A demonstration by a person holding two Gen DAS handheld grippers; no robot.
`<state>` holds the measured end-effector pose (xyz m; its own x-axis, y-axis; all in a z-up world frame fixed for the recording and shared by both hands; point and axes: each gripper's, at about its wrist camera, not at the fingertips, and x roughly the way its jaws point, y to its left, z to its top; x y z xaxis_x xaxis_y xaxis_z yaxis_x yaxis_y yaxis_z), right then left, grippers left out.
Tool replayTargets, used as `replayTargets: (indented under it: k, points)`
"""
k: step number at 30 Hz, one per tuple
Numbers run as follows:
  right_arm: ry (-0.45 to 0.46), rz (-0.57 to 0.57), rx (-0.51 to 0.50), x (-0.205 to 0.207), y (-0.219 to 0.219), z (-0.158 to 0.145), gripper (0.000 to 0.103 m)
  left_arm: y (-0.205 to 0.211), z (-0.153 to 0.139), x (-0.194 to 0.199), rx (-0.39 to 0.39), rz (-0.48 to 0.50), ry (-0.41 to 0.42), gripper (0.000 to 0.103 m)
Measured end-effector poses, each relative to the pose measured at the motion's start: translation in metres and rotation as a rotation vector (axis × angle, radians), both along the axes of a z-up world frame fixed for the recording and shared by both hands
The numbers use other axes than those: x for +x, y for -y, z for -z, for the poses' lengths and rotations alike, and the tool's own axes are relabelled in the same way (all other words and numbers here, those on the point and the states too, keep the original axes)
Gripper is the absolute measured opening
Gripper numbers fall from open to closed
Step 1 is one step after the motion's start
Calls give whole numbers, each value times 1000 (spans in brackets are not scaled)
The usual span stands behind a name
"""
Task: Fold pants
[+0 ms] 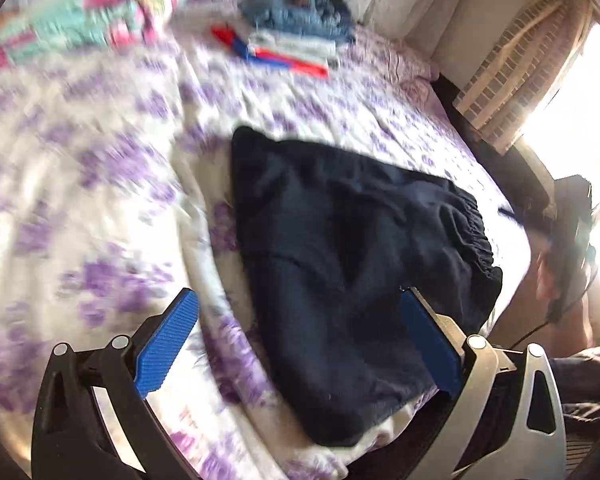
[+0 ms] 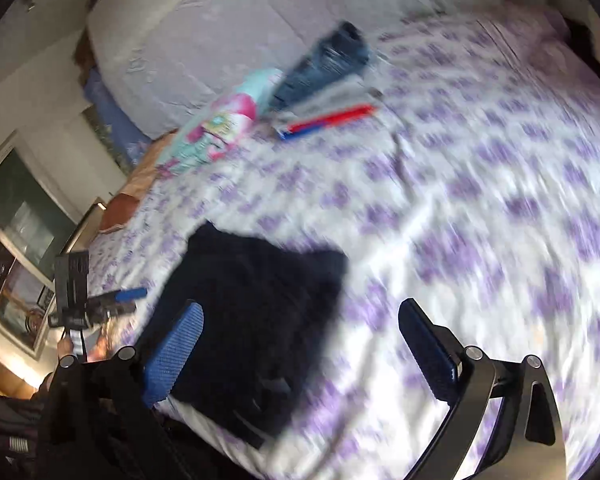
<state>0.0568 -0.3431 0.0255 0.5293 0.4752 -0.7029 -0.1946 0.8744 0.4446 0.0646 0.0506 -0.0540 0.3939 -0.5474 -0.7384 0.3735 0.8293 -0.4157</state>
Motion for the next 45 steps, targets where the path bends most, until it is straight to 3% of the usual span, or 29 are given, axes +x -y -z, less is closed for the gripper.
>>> replayTargets:
  k: [4, 7, 11, 13, 18, 22, 28, 32, 34, 36, 37, 39, 40, 42, 45]
  points:
    - [-71, 20, 81, -15, 9, 44, 99, 27, -4, 5, -48, 92, 44, 98]
    - [-106, 2, 158, -13, 2, 59, 99, 32, 0, 21, -52, 111, 15, 98]
    - [-94, -41, 158, -7, -19, 61, 99, 13, 17, 42, 23, 50, -58, 98]
    - [-92, -62, 155, -4, -27, 61, 99, 3, 25, 43, -4, 52, -83, 98]
    - [-95, -80, 158, 3, -29, 68, 99, 30, 19, 34, -27, 165, -40, 98]
    - [-88, -98, 162, 2, -23, 72, 99, 47, 33, 40, -2, 163, -45, 98]
    - [-84, -145, 212, 10, -34, 70, 100, 23, 30, 41, -177, 162, -79, 98]
    - [-86, -214, 175, 20, -63, 73, 99, 29, 29, 34, -136, 174, -52, 98]
    - [-86, -218, 196, 24, -68, 76, 93, 35, 26, 30, -99, 184, -24, 98]
    - [-92, -242, 200, 25, -71, 77, 67, 45, 31, 30, -16, 178, -8, 98]
    - [-99, -256, 222, 25, -71, 78, 62, 56, 33, 28, 72, 167, 18, 98]
    - [-77, -265, 214, 21, -72, 75, 53, 67, 31, 26, 123, 143, 48, 99]
    - [-57, -263, 209, 17, -73, 72, 52, 66, 30, 26, 110, 141, 43, 98]
    - [-24, -267, 216, 8, -73, 65, 48, 59, 26, 24, -26, 189, -4, 97]
    - [25, -301, 212, -3, -77, 55, 45, 49, 20, 17, -93, 189, -2, 67]
